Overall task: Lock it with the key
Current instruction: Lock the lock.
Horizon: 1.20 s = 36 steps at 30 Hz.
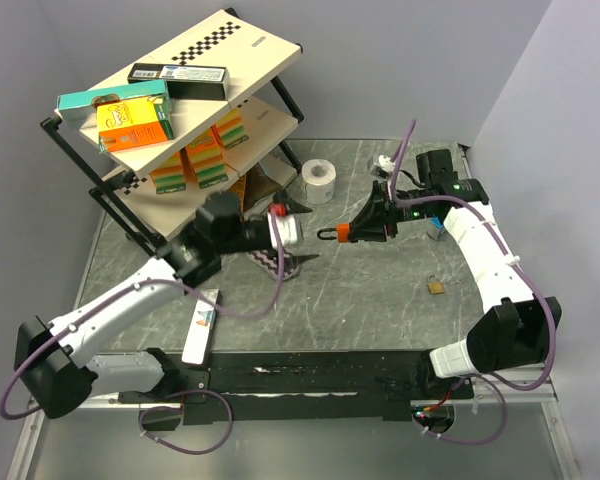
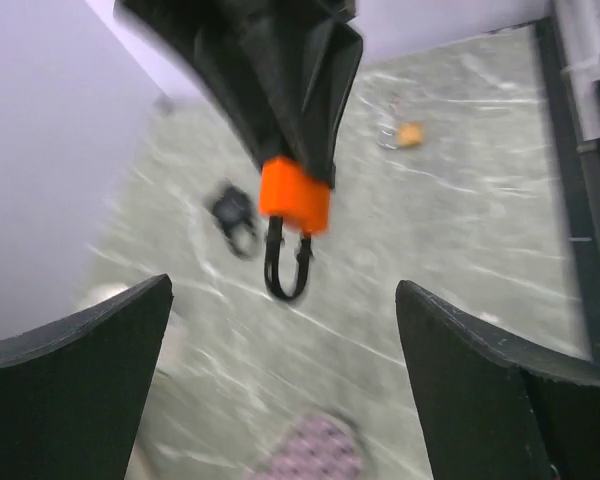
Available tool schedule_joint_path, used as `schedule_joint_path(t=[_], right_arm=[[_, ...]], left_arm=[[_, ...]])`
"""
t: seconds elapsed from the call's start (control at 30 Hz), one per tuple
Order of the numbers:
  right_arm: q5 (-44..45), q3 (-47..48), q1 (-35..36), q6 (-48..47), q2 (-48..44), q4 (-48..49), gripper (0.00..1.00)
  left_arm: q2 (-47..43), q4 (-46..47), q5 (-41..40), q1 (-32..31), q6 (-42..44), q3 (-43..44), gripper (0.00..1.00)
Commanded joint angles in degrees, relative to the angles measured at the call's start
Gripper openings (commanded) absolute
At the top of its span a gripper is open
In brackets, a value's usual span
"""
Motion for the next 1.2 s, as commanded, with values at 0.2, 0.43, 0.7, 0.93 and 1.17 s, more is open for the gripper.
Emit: schedule_joint_path(t=[0.2, 0.43, 0.7, 0.93, 1.17], right_arm=[[-11.24, 5.15, -1.33, 2.51, 1.29, -6.98, 0.0], [-8.0, 2.78, -2.38, 0.58, -2.83, -0.76, 0.0], [-7.11, -0.12, -2.56, 2.69, -5.56, 7.7, 0.0], [-7.64, 0.67, -2.56, -4.87, -5.91, 1.64, 0.0], [-7.29, -0.3, -2.74, -6.37, -6.97, 1.2, 0.0]], left_arm=[[4.24, 18.91, -12.47, -5.72, 14.43, -3.8, 0.89], [6.61, 2.24, -2.55, -4.14, 2.48, 5.86, 0.64], [11.36, -7.19, 4.85, -4.14, -5.08, 13.76, 0.41], [12.77, -7.29, 0.54, -4.05, -7.46, 14.75, 0.41], [12.51, -9.84, 0.71, -3.61, -6.67, 15.45, 0.35]])
